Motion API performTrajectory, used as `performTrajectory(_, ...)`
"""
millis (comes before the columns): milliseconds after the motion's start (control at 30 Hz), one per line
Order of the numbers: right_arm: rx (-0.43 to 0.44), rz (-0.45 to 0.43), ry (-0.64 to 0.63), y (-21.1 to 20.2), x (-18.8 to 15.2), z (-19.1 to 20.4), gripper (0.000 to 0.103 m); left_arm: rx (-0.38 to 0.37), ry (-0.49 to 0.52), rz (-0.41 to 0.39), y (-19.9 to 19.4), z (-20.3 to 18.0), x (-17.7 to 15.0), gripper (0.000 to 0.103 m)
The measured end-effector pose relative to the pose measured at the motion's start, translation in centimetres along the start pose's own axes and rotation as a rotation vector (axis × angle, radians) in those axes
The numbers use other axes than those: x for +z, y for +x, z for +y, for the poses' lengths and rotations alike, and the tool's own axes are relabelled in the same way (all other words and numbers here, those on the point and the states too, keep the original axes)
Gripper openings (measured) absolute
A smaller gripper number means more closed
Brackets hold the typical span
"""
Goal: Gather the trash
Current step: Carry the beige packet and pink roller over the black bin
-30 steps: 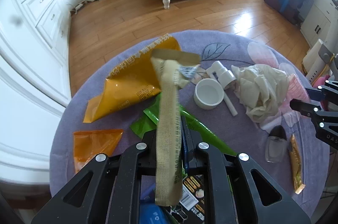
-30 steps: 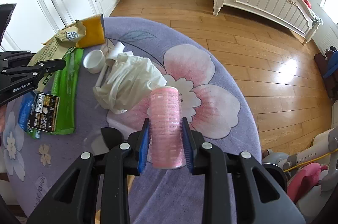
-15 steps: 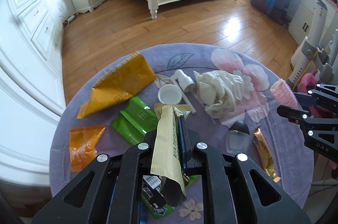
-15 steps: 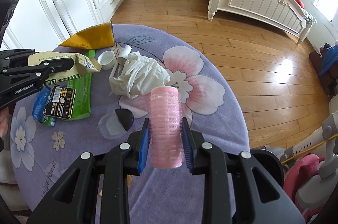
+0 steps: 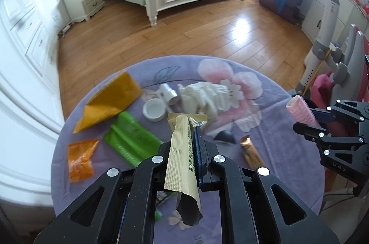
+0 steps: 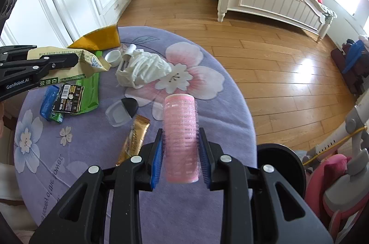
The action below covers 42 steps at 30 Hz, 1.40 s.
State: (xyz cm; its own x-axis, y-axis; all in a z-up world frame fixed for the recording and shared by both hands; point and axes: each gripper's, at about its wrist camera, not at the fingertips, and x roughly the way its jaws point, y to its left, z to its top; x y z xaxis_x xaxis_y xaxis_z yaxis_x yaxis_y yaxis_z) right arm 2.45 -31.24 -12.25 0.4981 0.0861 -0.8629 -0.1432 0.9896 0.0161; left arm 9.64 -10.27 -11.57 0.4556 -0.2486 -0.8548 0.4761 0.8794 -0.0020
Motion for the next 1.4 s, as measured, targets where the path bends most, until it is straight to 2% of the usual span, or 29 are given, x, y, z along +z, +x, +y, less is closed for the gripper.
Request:
performTrajectory(200,-0.055,-0.006,0.052,-2.0,-2.6,-3.6,0.028,-0.071,0.096,-0.008,0.6,-7.1,1.4,0.011)
performTrajectory(500,-0.148,0.013,0.157,-4.1,-7.0,-10.8,0.028,-0.204,0.271,-0.004,2.7,-21.5,2.6,0.011)
performTrajectory(700,-0.189,0.029,0.208,-4.4,-9.4,-14.4,0.028,-0.233,0.335,0.003,4.0,-27.6,2.7,0.011)
performTrajectory(933,-0.214,0.032,0.234,-4.3,-10.5,-16.7,0.028,-0.210,0.360,0.002,5.3,-30.5,3.1,0.011)
performTrajectory(1400,-0.257,0.056,0.239,-2.6,-11.6,-18.6,0.028,-0.166,0.368,0.000,7.5,-31.9,3.2,0.011)
